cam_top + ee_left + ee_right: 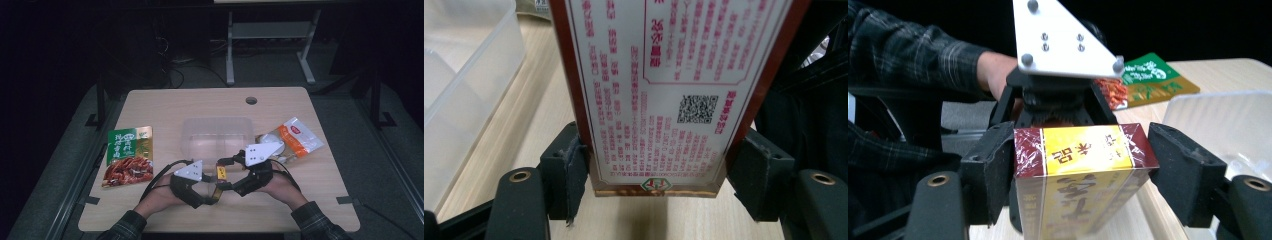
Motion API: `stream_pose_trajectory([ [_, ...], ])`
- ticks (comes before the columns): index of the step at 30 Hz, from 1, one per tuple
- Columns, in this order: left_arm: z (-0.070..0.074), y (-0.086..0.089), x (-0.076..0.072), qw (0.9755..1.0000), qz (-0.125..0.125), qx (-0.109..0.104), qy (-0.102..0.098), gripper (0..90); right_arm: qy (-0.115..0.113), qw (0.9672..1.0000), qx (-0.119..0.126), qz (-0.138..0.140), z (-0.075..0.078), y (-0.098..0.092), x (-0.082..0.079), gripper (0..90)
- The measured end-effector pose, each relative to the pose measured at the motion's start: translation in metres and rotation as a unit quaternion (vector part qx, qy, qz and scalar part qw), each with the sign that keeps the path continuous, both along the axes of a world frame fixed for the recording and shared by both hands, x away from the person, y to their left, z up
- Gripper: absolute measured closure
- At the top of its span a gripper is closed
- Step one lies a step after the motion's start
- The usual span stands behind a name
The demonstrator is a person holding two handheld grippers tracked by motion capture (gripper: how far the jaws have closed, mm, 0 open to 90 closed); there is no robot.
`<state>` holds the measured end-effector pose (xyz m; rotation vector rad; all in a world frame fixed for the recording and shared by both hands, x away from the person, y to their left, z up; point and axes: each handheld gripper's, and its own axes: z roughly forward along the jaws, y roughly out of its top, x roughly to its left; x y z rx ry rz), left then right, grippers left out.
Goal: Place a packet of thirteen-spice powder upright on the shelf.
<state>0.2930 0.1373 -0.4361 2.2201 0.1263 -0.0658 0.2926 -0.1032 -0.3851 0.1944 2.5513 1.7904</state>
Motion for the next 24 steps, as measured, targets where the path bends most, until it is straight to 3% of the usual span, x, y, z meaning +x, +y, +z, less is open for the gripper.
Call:
stream_pose_trajectory([
  [12,0.002,-0.001,-0.004,0.9998,-0.011,-0.012,-0.012,31.6,0.015,0.9997,0.010,0.018,0.000,0.007,0.000,28.7],
  [24,-0.002,-0.002,-0.003,0.9999,-0.010,-0.007,-0.007,31.3,0.009,0.9997,-0.001,0.021,-0.003,0.012,0.000,30.1],
])
